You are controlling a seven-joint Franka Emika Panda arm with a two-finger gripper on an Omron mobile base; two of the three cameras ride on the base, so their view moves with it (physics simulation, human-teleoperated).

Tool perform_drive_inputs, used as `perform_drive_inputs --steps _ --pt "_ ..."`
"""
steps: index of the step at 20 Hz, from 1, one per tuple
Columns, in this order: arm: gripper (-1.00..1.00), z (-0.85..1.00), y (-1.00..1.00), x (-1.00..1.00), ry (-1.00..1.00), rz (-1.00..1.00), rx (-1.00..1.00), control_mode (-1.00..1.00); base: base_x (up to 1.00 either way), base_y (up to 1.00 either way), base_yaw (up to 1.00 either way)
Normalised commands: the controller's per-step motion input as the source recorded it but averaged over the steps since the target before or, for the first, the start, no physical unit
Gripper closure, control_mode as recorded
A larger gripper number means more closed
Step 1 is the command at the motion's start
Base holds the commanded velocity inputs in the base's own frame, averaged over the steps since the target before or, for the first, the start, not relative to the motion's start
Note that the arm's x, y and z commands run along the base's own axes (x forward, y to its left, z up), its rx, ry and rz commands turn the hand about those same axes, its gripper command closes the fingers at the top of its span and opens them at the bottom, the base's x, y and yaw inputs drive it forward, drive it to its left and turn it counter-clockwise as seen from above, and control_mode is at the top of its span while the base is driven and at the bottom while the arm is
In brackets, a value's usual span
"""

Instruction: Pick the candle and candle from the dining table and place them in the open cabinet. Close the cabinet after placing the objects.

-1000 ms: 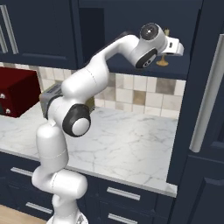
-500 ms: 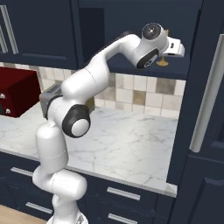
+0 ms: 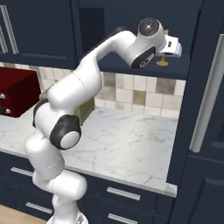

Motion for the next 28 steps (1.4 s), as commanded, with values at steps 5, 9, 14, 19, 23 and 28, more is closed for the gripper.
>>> perform_drive_inputs --steps 5,9,14,19,23,28 --pt "-1.0 -0.09 0.82 -0.97 -0.05 0.0 -0.05 -1.0 0.0 0.0 0.0" --pt "-1.0 -0.19 0.94 -1.0 0.0 0.0 -0.03 -1.0 0.0 0.0 0.0" --pt "-1.0 -0.01 0.89 -1.0 0.0 -0.02 0.0 -1.0 0.0 0.0 0.0" --pt "-1.0 0.0 0.72 -0.99 0.02 -0.02 0.0 -1.0 0.0 0.0 0.0" --pt "-1.0 0.21 0.46 -0.9 0.08 -0.03 0.03 -1.0 0.0 0.0 0.0" --pt "-1.0 0.34 0.07 -0.75 0.18 -0.07 0.1 -1.0 0.0 0.0 0.0"
